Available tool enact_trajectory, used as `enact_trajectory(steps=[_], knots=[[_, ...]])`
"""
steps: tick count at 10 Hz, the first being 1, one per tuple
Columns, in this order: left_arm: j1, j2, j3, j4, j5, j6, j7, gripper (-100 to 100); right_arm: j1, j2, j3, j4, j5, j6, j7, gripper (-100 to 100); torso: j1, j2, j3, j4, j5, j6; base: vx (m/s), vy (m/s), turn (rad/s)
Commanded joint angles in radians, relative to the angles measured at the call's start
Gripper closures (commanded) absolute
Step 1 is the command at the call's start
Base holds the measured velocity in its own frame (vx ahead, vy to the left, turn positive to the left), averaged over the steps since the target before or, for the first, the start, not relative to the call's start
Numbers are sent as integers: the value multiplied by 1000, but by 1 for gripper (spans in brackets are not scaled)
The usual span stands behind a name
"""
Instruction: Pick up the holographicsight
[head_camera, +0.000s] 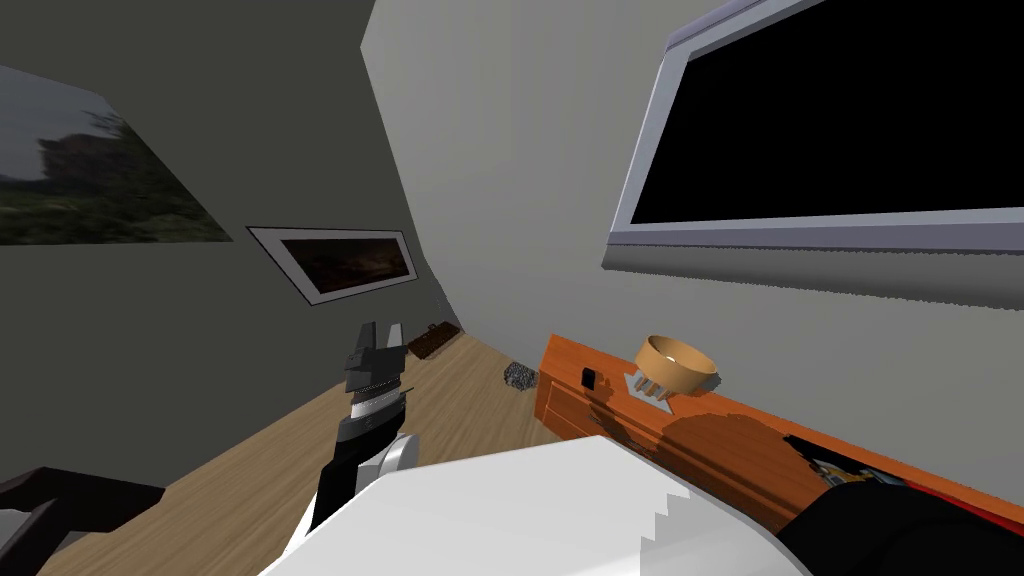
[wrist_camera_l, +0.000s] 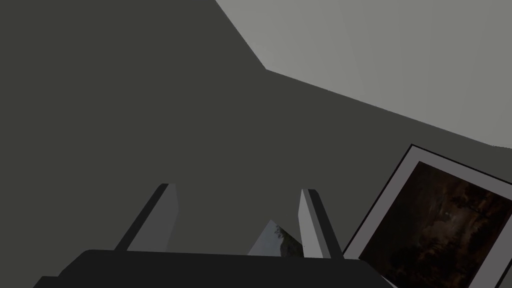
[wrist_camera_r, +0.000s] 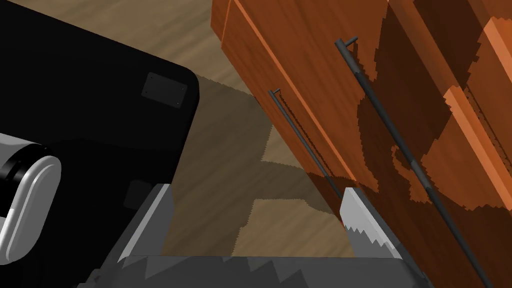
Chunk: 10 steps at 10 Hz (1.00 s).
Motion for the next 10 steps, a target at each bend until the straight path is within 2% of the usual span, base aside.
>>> enact_trajectory(steps=[1, 2, 3, 4, 5, 6, 7, 8, 9, 10], knots=[[0, 0, 0, 0, 0, 0, 0, 0, -19, -9, -20, 50, -4, 38, -36, -100, 0, 0, 0, 0, 0, 0, 63, 77, -18], [0, 0, 0, 0, 0, 0, 0, 0, -19, -9, -20, 62, -4, 38, -36, -100, 0, 0, 0, 0, 0, 0, 70, 76, -9], [0, 0, 0, 0, 0, 0, 0, 0, -45, -27, -28, 106, -32, 62, -56, -100, 0, 0, 0, 0, 0, 0, 84, 94, -17], [0, 0, 0, 0, 0, 0, 0, 0, -45, -27, -28, 121, -32, 62, -56, -100, 1, -1, 0, 0, 0, 0, 75, 78, -12], [0, 0, 0, 0, 0, 0, 0, 0, -73, -45, -37, 162, -61, 84, -76, -100, 1, -1, 0, 0, 0, 0, 73, 85, -14], [0, 0, 0, 0, 0, 0, 0, 0, -73, -45, -37, 178, -61, 84, -76, -100, 1, -1, 0, 0, 0, 0, 73, 69, -9], [0, 0, 0, 0, 0, 0, 0, 0, -101, -64, -47, 211, -89, 106, -96, -100, 0, -1, 0, 0, 0, 0, 102, 74, -12], [0, 0, 0, 0, 0, 0, 0, 0, -101, -64, -47, 238, -89, 106, -96, -100, 0, -2, -1, 0, 0, 0, 90, 70, -2], [0, 0, 0, 0, 0, 0, 0, 0, -130, -83, -58, 269, -118, 127, -117, -100, 0, -2, -1, 0, 0, 0, 89, 86, -10], [0, 0, 0, 0, 0, 0, 0, 0, -130, -83, -58, 290, -118, 127, -117, -100, 1, -2, -1, 0, 0, 0, 78, 55, -9]])
